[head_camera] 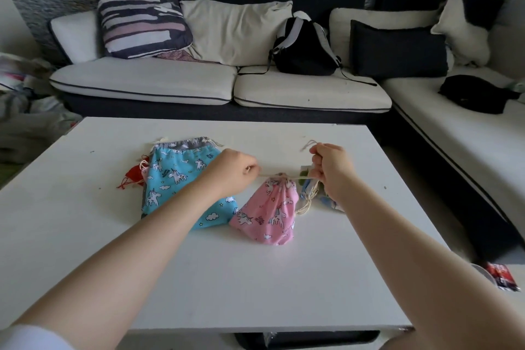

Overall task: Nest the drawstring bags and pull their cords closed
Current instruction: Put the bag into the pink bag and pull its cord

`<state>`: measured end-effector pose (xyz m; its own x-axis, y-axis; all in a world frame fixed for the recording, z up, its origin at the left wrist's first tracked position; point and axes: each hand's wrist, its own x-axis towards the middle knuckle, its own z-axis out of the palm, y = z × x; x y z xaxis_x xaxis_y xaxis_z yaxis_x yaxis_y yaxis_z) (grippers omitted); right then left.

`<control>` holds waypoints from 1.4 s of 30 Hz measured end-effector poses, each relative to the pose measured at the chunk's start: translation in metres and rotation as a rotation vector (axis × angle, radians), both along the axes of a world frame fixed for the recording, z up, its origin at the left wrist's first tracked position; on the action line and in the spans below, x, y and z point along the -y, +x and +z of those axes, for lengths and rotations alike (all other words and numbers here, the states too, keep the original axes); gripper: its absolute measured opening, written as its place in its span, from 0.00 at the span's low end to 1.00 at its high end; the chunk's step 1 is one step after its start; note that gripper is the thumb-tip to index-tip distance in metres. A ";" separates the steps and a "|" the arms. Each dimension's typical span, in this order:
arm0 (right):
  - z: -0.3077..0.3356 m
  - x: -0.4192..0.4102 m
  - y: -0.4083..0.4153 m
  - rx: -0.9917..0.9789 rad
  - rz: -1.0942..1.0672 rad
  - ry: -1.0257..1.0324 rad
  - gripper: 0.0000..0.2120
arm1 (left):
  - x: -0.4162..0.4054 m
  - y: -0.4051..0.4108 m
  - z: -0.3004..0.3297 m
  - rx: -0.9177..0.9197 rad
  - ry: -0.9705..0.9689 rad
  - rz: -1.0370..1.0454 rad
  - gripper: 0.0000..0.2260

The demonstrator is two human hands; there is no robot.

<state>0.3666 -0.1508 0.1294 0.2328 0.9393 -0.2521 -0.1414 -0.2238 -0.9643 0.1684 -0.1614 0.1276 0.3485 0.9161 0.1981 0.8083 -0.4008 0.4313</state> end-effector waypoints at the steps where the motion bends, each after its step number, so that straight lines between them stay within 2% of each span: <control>1: 0.000 0.001 0.000 0.034 -0.020 0.003 0.15 | 0.001 0.000 -0.003 -0.094 0.050 -0.031 0.12; 4: 0.000 0.003 -0.011 0.219 0.027 0.022 0.15 | 0.003 0.004 -0.005 -0.344 0.139 -0.063 0.12; 6: 0.002 0.007 -0.016 0.397 0.090 0.060 0.14 | 0.000 0.006 -0.003 -0.398 0.126 -0.059 0.14; 8: 0.005 0.013 -0.019 0.535 0.142 0.102 0.14 | -0.001 0.008 0.002 -0.195 -0.011 0.028 0.13; 11: 0.006 0.018 -0.023 0.623 0.241 0.116 0.15 | 0.000 0.014 0.016 0.292 -0.344 0.142 0.11; 13: 0.002 0.019 -0.027 0.653 0.355 0.115 0.14 | 0.001 0.018 0.025 0.597 -0.513 0.089 0.14; 15: -0.001 0.020 -0.029 0.654 0.446 0.109 0.15 | 0.000 0.020 0.029 0.714 -0.556 0.036 0.15; 17: -0.003 0.019 -0.029 0.627 0.453 0.119 0.17 | 0.002 0.023 0.031 0.737 -0.556 -0.004 0.14; 20: -0.001 0.018 -0.028 0.630 0.320 0.117 0.21 | 0.008 0.027 0.032 0.714 -0.490 -0.093 0.14; 23: 0.002 0.016 -0.027 0.529 0.229 0.086 0.19 | 0.008 0.028 0.029 0.717 -0.467 -0.150 0.13; 25: 0.006 0.016 -0.026 0.403 0.216 0.104 0.18 | 0.005 0.029 0.026 0.642 -0.373 -0.091 0.12; 27: 0.010 0.016 -0.026 0.319 0.208 0.127 0.20 | 0.002 0.030 0.021 0.604 -0.299 -0.023 0.10; 30: 0.012 0.016 -0.025 0.329 0.202 0.155 0.22 | 0.000 0.034 0.017 0.663 -0.262 0.014 0.09; 32: 0.014 0.016 -0.025 0.390 0.214 0.188 0.20 | -0.001 0.038 0.016 0.692 -0.248 0.040 0.10; 35: 0.018 0.015 -0.024 0.475 0.232 0.234 0.14 | 0.000 0.043 0.013 0.662 -0.365 -0.029 0.12; 38: 0.021 0.016 -0.022 0.558 0.255 0.231 0.16 | 0.004 0.042 0.008 0.670 -0.555 -0.107 0.14; 42: 0.028 0.014 -0.015 0.499 0.261 0.222 0.17 | 0.001 0.038 0.005 0.751 -0.657 -0.083 0.14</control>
<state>0.3513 -0.1646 0.1574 0.0271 0.9990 0.0368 0.3730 0.0240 -0.9275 0.2068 -0.1626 0.1324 0.4084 0.9014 -0.1441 0.2154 0.0582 0.9748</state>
